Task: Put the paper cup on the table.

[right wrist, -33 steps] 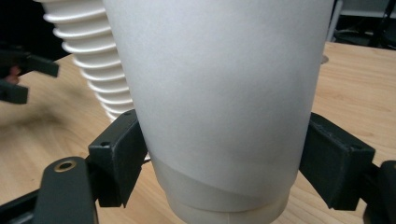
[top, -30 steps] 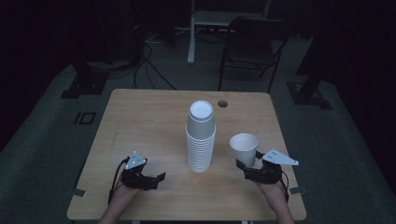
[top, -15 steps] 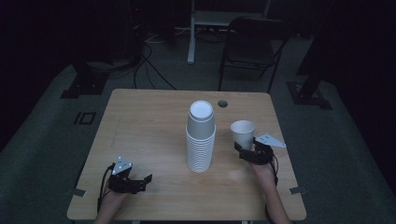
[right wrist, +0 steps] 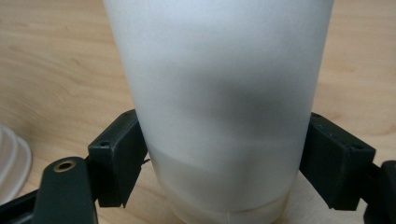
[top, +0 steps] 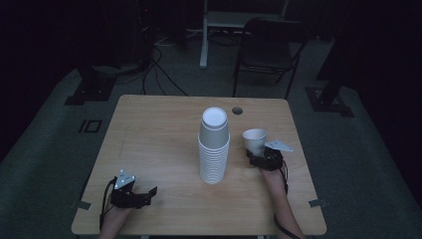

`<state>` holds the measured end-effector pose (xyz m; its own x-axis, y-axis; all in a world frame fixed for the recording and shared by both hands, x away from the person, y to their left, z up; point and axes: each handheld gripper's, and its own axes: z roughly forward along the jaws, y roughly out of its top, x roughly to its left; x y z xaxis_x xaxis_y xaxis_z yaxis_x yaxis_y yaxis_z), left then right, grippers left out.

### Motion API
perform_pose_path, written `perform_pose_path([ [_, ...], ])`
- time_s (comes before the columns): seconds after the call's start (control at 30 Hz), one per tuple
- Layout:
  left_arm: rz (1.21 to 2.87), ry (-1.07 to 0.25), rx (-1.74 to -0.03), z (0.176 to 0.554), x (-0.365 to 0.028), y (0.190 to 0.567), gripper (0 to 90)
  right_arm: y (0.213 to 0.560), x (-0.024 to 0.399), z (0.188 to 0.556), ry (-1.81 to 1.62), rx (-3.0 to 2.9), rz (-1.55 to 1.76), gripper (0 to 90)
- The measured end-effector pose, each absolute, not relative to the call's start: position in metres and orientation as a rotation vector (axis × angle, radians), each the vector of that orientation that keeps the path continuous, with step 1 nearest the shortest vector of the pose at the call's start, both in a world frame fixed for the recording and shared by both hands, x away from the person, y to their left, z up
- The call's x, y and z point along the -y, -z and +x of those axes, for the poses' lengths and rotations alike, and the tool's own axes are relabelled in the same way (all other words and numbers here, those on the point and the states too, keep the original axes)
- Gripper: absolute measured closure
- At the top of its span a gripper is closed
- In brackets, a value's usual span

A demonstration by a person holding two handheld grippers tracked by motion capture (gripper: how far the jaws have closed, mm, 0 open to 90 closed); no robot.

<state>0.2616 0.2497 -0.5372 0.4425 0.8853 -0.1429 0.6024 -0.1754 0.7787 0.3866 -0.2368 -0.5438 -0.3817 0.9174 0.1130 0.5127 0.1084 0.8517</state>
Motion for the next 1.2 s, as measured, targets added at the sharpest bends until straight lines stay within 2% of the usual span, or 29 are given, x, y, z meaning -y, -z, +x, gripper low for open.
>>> perform_pose_path([
  [0.57,1.894,-0.445,-1.252,0.261,-0.248,0.540,0.7,0.545,0.240,0.382,-1.172,-1.980,1.411,19.8],
  [0.67,1.893,-0.446,-1.254,0.261,-0.248,0.541,0.7,0.545,0.240,0.382,-1.164,-2.009,1.410,13.0],
  [0.77,1.888,-0.446,-1.252,0.262,-0.249,0.541,0.7,0.545,0.240,0.380,-1.163,-2.006,1.417,11.1],
  [1.2,1.890,-0.450,-1.248,0.261,-0.248,0.541,0.6,0.549,0.252,0.339,-1.159,-2.031,1.352,10.3],
])
